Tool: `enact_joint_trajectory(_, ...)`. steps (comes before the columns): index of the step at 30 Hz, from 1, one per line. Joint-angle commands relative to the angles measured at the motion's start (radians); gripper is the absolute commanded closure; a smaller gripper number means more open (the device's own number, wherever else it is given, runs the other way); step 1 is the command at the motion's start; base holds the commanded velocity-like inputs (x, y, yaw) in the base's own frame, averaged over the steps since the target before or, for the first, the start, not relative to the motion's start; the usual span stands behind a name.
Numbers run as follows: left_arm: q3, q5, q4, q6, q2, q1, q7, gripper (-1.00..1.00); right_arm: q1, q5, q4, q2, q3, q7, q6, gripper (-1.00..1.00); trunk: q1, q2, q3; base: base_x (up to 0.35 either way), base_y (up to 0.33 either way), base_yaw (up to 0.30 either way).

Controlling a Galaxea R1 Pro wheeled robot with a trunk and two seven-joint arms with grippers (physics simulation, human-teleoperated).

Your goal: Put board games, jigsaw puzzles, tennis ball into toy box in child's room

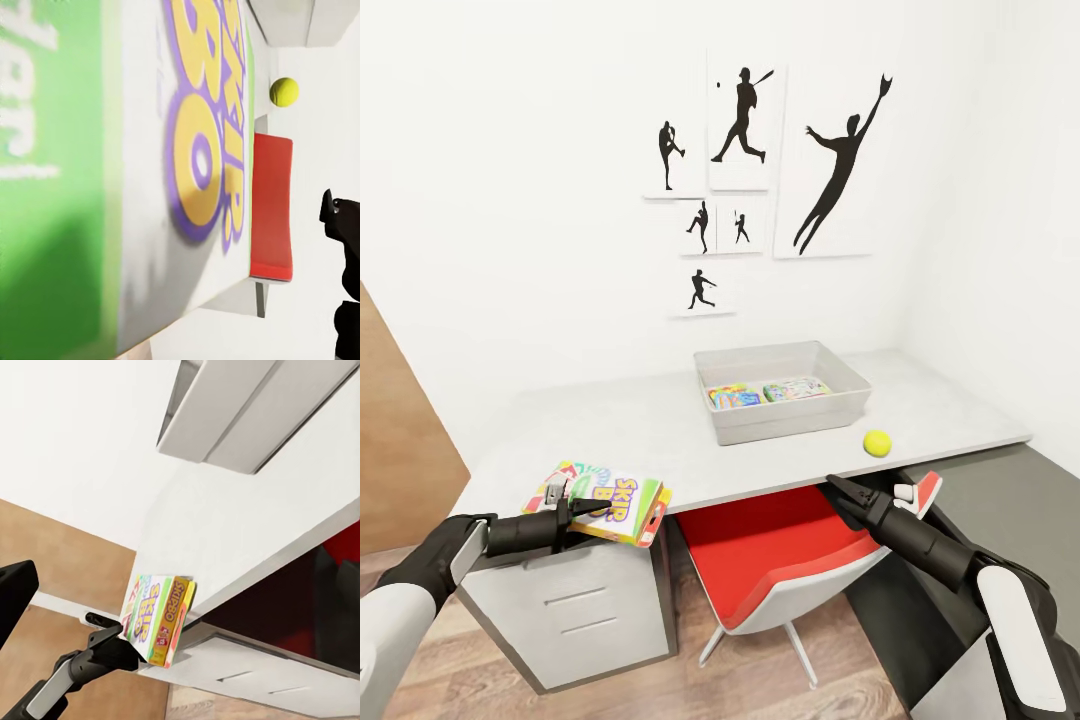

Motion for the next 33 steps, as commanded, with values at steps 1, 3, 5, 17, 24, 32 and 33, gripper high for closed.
enact_joint_trajectory(1, 0.001, 0.001, 0.0, 0.006, 0.0, -0.001, -0.002, -1.0, -0.001, 0.006, 0.0, 0.0, -0.002, 0.008, 0.005, -1.0, 0.0, -0.001, -0.001, 0.0, 0.0, 0.0)
enact_joint_trajectory(3, 0.001, 0.001, 0.0, 0.006, 0.0, -0.001, -0.002, 1.0, -0.001, 0.007, 0.0, 0.0, -0.002, 0.008, 0.005, -1.0, 0.0, -0.001, -0.001, 0.0, 0.0, 0.0)
enact_joint_trajectory(5, 0.001, 0.001, 0.0, 0.006, -0.001, -0.001, -0.003, 1.0, -0.001, 0.006, 0.0, 0.0, -0.002, 0.008, 0.005, -1.0, 0.0, -0.001, -0.001, 0.0, 0.0, 0.0)
enact_joint_trajectory(17, 0.003, 0.004, 0.0, 0.001, 0.0, -0.001, -0.018, 1.0, -0.001, 0.006, 0.0, 0.0, -0.002, 0.008, 0.005, -1.0, -0.015, 0.027, 0.012, 0.0, 0.0, 0.0)
enact_joint_trajectory(24, 0.007, 0.004, 0.0, 0.0, 0.0, -0.001, -0.019, 1.0, -0.001, 0.006, 0.0, 0.0, -0.002, 0.009, 0.005, -1.0, -0.042, 0.076, 0.034, 0.0, 0.0, 0.0)
enact_joint_trajectory(32, 0.008, 0.004, 0.0, 0.0, 0.0, -0.001, -0.02, 1.0, -0.001, 0.006, 0.0, 0.0, -0.002, 0.009, 0.005, -1.0, -0.073, 0.132, 0.059, 0.0, 0.0, 0.0)
enact_joint_trajectory(33, 0.008, 0.004, 0.0, -0.001, 0.0, -0.001, -0.02, 1.0, -0.001, 0.006, 0.0, 0.0, -0.002, 0.009, 0.005, -1.0, -0.077, 0.139, 0.062, 0.0, 0.0, 0.0)
